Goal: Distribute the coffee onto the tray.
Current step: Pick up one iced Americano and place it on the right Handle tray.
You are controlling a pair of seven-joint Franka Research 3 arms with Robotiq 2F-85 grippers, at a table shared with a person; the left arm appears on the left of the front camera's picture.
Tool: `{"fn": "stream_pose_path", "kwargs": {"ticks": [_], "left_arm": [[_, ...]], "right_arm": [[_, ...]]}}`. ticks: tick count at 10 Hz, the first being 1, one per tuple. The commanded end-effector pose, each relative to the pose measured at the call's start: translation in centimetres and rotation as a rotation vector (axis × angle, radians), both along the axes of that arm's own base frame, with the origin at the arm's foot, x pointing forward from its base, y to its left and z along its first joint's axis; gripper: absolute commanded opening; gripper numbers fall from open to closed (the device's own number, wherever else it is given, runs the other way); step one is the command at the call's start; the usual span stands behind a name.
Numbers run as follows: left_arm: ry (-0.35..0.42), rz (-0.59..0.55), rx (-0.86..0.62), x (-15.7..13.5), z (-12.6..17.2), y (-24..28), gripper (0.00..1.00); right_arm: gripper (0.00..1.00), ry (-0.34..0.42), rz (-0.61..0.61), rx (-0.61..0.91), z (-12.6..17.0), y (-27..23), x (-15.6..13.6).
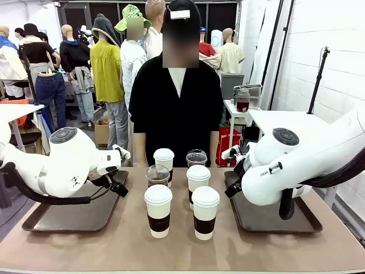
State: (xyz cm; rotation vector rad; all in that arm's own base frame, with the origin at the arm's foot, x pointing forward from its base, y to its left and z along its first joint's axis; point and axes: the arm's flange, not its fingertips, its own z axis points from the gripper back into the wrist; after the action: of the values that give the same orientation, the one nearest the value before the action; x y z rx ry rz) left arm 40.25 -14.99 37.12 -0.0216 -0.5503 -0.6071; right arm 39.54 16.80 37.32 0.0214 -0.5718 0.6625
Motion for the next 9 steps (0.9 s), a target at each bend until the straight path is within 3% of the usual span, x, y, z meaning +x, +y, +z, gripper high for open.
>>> {"fn": "stream_pose_path", "kwargs": {"ticks": [1, 9], "left_arm": [[0.000, 0.000, 0.000, 0.00, 0.00, 0.00, 1.00], [0.000, 0.000, 0.000, 0.00, 0.00, 0.00, 1.00]], "right_arm": [[1.00, 0.000, 0.000, 0.000, 0.00, -0.01, 0.00], [1.00, 0.000, 0.000, 0.000, 0.00, -0.01, 0.00]]}}
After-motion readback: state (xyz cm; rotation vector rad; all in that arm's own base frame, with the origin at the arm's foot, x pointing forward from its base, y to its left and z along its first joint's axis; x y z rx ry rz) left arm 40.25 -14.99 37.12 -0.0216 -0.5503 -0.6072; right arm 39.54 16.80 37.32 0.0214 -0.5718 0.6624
